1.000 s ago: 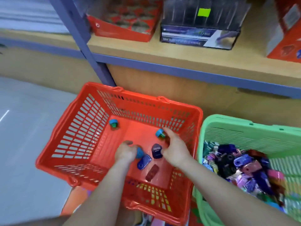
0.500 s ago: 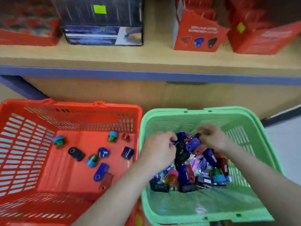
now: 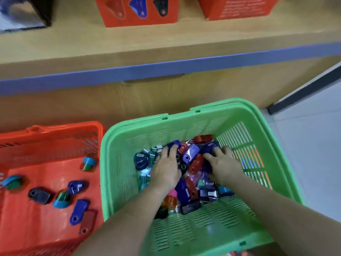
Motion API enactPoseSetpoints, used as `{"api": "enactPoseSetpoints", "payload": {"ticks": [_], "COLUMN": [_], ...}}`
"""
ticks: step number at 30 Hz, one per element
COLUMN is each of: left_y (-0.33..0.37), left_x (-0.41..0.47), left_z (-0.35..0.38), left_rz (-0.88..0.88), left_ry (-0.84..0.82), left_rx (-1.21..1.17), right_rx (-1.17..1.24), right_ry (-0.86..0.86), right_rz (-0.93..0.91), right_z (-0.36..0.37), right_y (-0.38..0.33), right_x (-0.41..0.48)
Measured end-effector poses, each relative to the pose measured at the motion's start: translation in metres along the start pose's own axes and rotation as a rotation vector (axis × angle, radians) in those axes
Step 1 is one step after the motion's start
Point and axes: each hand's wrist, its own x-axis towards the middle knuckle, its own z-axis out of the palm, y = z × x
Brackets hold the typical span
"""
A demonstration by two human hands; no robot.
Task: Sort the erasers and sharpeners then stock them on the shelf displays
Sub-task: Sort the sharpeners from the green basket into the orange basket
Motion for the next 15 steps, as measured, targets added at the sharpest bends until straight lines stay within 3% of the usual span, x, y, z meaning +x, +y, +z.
{"api": "enactPoseSetpoints", "payload": {"ticks": [5,9,15], "left_y": [0.005,0.005,0.008], "left_x": [0.005,0.008,-0.001], "left_z": [0.003,0.008,0.029], "left_rz": [0.099,0.065,0.017], "left_ry": [-0.069,-0.168,-0.138], "left_rx": [0.286,0.477,0.338], "right_rx": [-0.039,-0.078,0.265], "right_ry": [-0.080,-0.086,-0.155], "right_rz": [0.064,0.030,0.000], "right_z": [0.001,0.002,0.002], "right_y": [-0.004,-0.009,-0.001], "right_x": [0.007,0.007,-0.003]}}
